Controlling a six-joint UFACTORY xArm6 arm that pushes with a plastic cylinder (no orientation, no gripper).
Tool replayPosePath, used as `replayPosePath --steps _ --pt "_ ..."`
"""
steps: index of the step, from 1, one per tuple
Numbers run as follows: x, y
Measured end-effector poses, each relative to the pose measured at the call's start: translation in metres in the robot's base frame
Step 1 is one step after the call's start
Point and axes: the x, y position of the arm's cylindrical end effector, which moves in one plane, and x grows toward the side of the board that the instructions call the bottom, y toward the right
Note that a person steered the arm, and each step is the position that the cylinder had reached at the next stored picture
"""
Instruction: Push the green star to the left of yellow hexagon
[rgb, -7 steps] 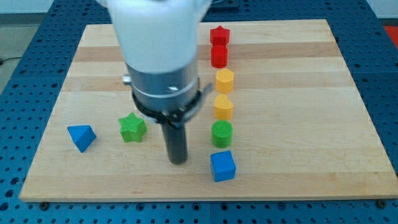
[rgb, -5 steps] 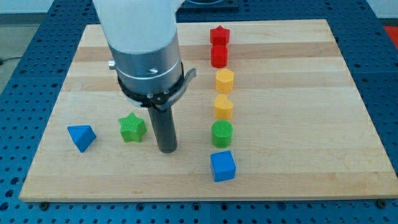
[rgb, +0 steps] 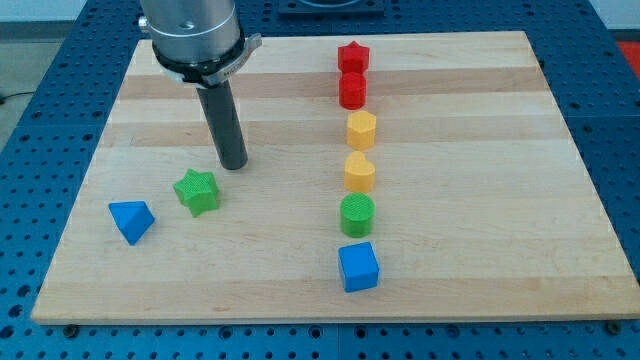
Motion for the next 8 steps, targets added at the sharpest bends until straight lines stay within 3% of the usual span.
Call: replayPosePath --steps 1,2,3,5,8 --pt "-0.010 -0.003" --pt "-0.006 -0.053" --pt "0.021 -0.071" --pt "0.057 -0.024" --pt "0.052 -0.015"
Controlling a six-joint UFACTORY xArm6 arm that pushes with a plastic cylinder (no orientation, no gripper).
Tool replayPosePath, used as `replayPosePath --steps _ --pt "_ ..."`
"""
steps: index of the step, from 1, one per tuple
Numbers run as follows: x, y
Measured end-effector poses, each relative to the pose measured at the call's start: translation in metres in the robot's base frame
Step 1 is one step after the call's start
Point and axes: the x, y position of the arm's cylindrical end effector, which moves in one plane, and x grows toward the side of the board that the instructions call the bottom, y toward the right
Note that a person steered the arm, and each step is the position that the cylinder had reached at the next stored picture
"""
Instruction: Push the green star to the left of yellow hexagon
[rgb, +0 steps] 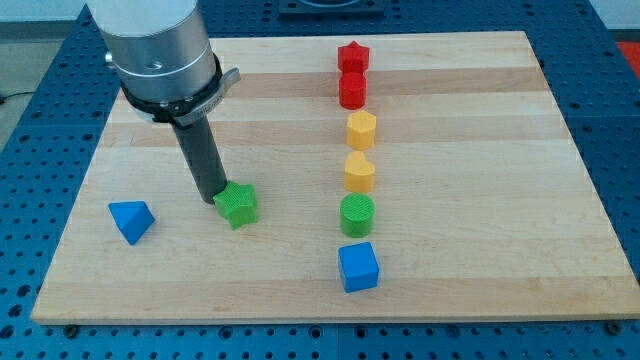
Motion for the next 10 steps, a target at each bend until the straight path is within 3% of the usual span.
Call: replayPosePath --steps 3,6,10 --pt "0.052 -0.008" --pt "0.050 0.037" --pt "0.024 0.045"
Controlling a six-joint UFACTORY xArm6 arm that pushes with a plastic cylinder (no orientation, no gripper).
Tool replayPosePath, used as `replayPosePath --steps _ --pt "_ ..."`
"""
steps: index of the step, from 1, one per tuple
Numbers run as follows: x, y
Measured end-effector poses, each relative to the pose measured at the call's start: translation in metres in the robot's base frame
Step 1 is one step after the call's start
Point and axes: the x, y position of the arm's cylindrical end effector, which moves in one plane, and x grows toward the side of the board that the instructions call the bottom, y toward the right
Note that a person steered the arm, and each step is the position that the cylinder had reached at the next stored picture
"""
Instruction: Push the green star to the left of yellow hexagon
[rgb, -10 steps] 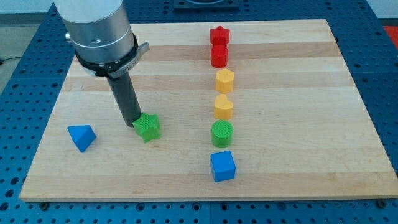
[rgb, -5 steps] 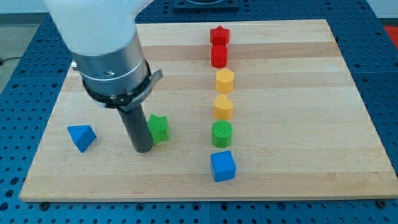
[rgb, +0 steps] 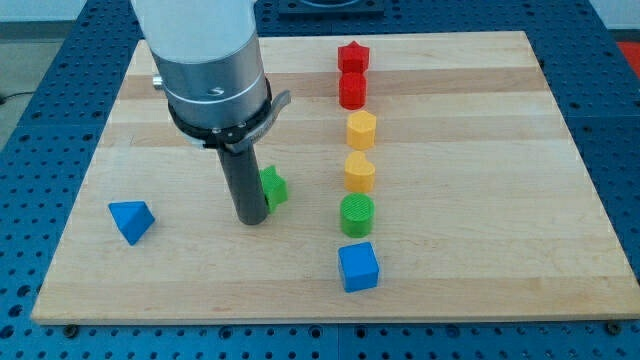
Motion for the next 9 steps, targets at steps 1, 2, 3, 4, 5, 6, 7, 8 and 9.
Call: replayPosePath --steps 1,2,3,4,5,6,7,8,9 --pt "-0.005 0.000" --pt "-0.005 0.000" --pt "-0.005 0.009" --pt "-0.005 0.014" --pt "-0.014 0.014" --pt "-0.036 0.014" --pt "-0.054 0.014" --pt "-0.060 0.016" --pt "-0.060 0.018"
